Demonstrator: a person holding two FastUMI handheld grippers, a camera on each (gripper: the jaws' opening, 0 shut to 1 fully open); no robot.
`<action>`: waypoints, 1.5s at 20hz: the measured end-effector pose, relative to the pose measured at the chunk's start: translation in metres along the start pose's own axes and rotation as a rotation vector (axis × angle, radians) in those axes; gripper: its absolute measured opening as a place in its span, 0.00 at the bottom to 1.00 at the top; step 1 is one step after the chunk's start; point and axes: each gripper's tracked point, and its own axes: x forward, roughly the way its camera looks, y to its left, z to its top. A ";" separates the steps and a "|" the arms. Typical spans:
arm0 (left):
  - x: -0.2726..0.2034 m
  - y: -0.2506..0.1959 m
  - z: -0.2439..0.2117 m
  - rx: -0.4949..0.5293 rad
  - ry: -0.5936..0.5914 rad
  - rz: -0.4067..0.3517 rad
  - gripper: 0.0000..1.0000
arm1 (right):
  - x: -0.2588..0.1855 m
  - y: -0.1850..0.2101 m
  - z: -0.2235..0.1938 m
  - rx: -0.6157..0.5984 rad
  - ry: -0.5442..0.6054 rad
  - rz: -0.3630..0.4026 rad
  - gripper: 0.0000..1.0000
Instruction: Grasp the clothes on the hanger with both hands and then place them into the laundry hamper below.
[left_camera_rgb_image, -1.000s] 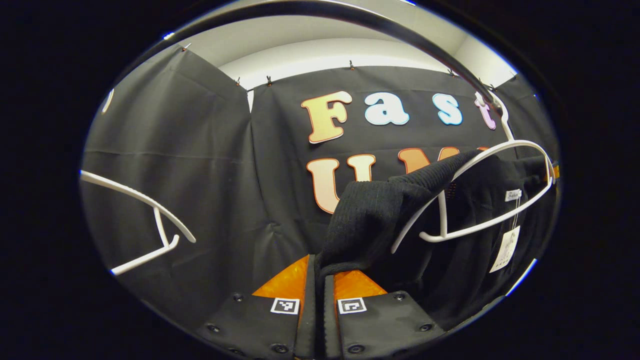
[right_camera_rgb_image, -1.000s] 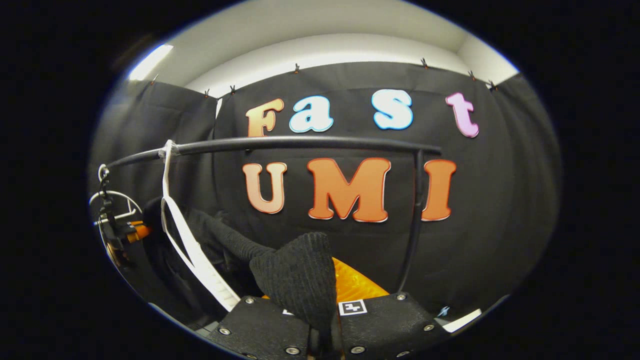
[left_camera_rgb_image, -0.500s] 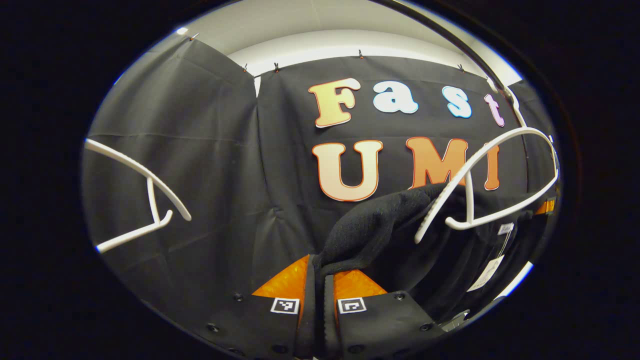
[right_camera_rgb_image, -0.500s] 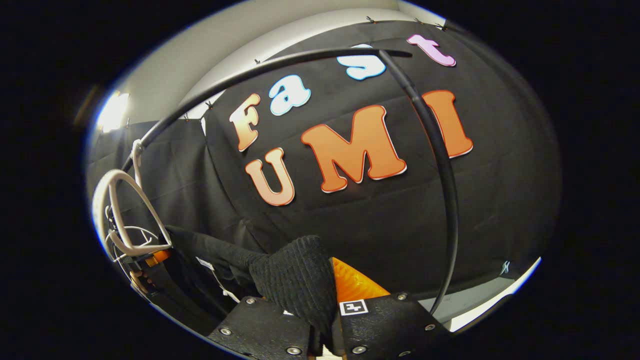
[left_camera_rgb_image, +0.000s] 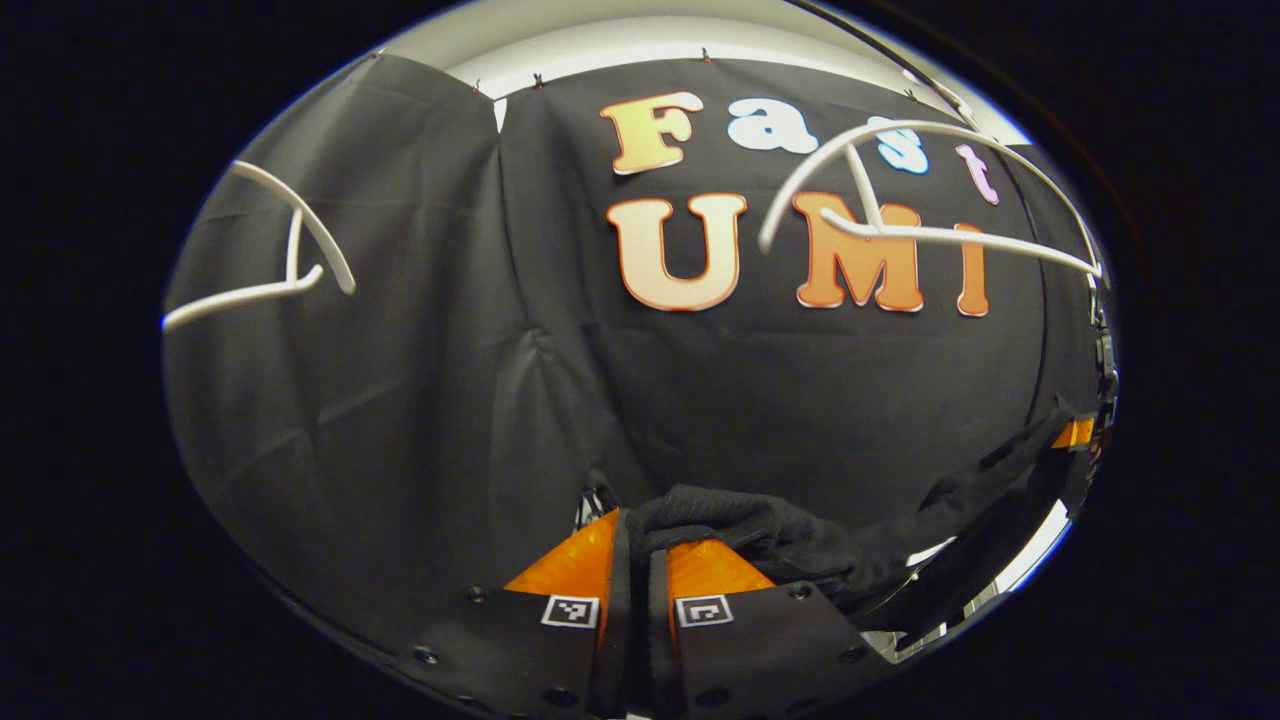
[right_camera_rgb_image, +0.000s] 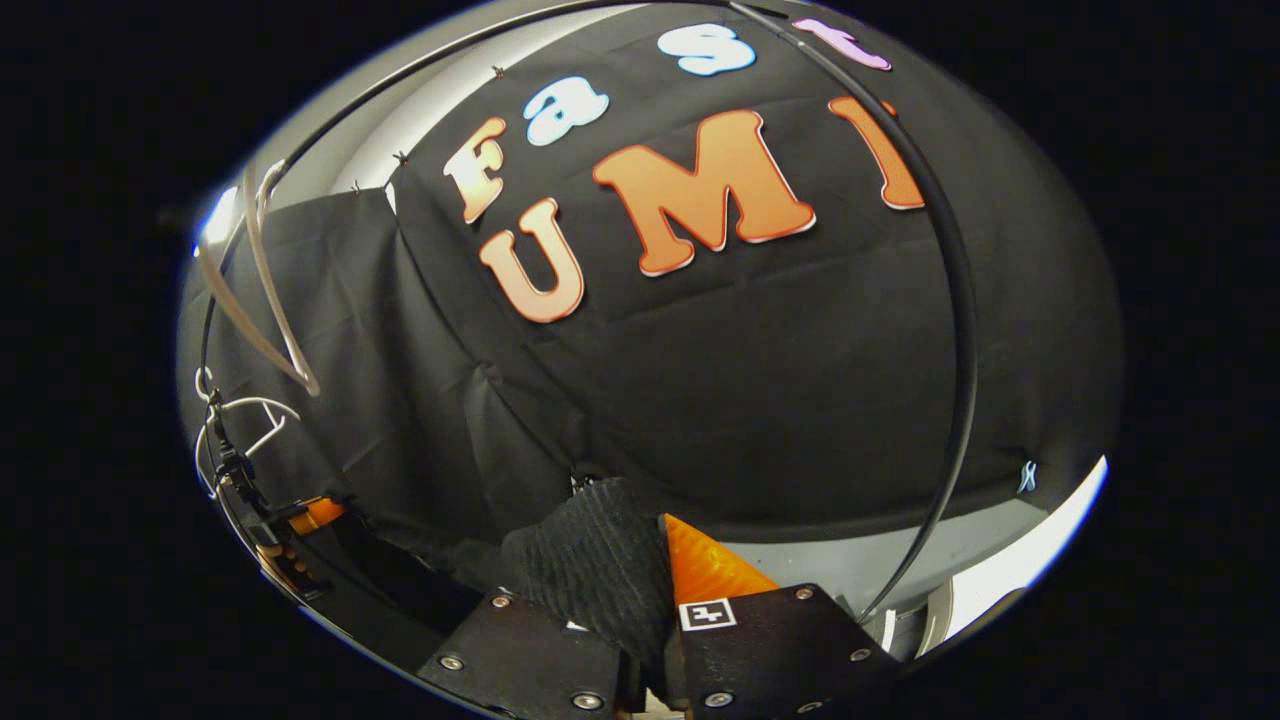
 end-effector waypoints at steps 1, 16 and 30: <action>0.000 -0.009 -0.012 0.002 0.023 -0.008 0.14 | 0.002 0.001 -0.014 -0.002 0.022 -0.004 0.14; -0.008 -0.160 -0.176 0.011 0.346 -0.235 0.12 | 0.031 0.045 -0.206 0.062 0.284 -0.033 0.14; 0.003 -0.155 -0.345 0.015 0.755 -0.187 0.15 | 0.044 0.002 -0.349 0.017 0.591 -0.265 0.13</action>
